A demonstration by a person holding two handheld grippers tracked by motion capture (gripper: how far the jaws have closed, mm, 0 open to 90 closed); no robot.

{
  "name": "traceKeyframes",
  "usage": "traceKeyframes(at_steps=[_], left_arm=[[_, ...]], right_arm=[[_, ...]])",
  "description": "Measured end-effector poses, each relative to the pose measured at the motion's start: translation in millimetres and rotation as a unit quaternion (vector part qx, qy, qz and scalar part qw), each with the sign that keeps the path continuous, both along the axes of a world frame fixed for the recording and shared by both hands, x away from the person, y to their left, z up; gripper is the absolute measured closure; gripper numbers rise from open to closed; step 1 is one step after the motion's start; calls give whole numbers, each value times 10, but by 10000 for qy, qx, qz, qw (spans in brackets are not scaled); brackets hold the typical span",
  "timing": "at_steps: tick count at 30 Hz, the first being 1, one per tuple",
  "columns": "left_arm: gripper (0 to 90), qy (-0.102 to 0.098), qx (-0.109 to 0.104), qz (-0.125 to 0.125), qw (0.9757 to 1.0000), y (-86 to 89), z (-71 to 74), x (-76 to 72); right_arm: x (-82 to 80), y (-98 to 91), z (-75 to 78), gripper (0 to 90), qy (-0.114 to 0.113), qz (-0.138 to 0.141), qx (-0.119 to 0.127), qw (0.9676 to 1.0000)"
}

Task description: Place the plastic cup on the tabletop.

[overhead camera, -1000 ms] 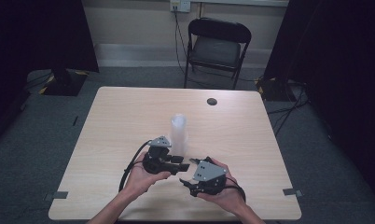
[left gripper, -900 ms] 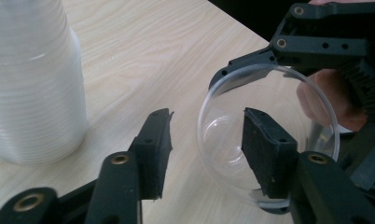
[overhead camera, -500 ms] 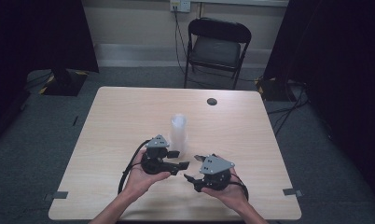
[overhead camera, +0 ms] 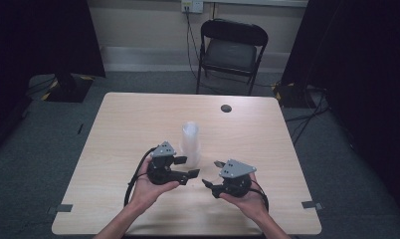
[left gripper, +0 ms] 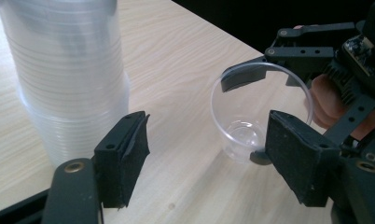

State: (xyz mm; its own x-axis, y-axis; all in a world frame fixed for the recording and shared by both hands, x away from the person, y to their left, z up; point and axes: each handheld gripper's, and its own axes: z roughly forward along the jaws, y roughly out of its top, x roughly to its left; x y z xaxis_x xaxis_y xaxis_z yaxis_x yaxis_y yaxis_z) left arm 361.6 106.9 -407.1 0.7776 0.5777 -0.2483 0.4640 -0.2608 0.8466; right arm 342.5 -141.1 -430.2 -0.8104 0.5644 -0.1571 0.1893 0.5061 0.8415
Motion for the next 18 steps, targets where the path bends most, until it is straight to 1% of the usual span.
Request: traceKeyframes(at_steps=[2, 4, 6, 7, 9, 10, 12, 13, 15, 16, 18], left_arm=[[289, -28, 51, 29, 10000, 6, 0, 0], [280, -106, 82, 44, 9999, 14, 2, -7], [265, -143, 27, 7, 9999, 28, 3, -10], [241, -182, -7, 15, 9998, 36, 3, -18], [233, -314, 73, -4, 9995, 46, 2, -24], [229, -331, 128, 33, 9994, 52, -4, -22], [223, -315, 214, 74, 9992, 64, -15, -12], [217, -251, 217, 93, 9994, 74, -22, -14], [214, -251, 301, 100, 9992, 104, -43, -24], [210, -224, 403, 89, 9989, 136, -56, -40], [204, -229, 404, 88, 9989, 153, -64, -48]], right_arm=[[23, -25, 6, 289, 71, -55, 92, 9999], [49, -49, 18, 289, 89, -134, 146, 9998], [73, -75, 32, 289, 74, -215, 193, 9996], [82, -90, 40, 289, 83, -267, 239, 9993], [101, -118, 57, 289, 79, -329, 314, 9989], [109, -131, 65, 289, 76, -367, 329, 9988], [135, -168, 80, 289, 114, -426, 433, 9981], [147, -190, 84, 289, 133, -445, 501, 9977], [169, -228, 93, 289, 146, -523, 528, 9971], [184, -247, 97, 289, 135, -552, 558, 9968], [213, -276, 108, 289, 160, -599, 604, 9962]])
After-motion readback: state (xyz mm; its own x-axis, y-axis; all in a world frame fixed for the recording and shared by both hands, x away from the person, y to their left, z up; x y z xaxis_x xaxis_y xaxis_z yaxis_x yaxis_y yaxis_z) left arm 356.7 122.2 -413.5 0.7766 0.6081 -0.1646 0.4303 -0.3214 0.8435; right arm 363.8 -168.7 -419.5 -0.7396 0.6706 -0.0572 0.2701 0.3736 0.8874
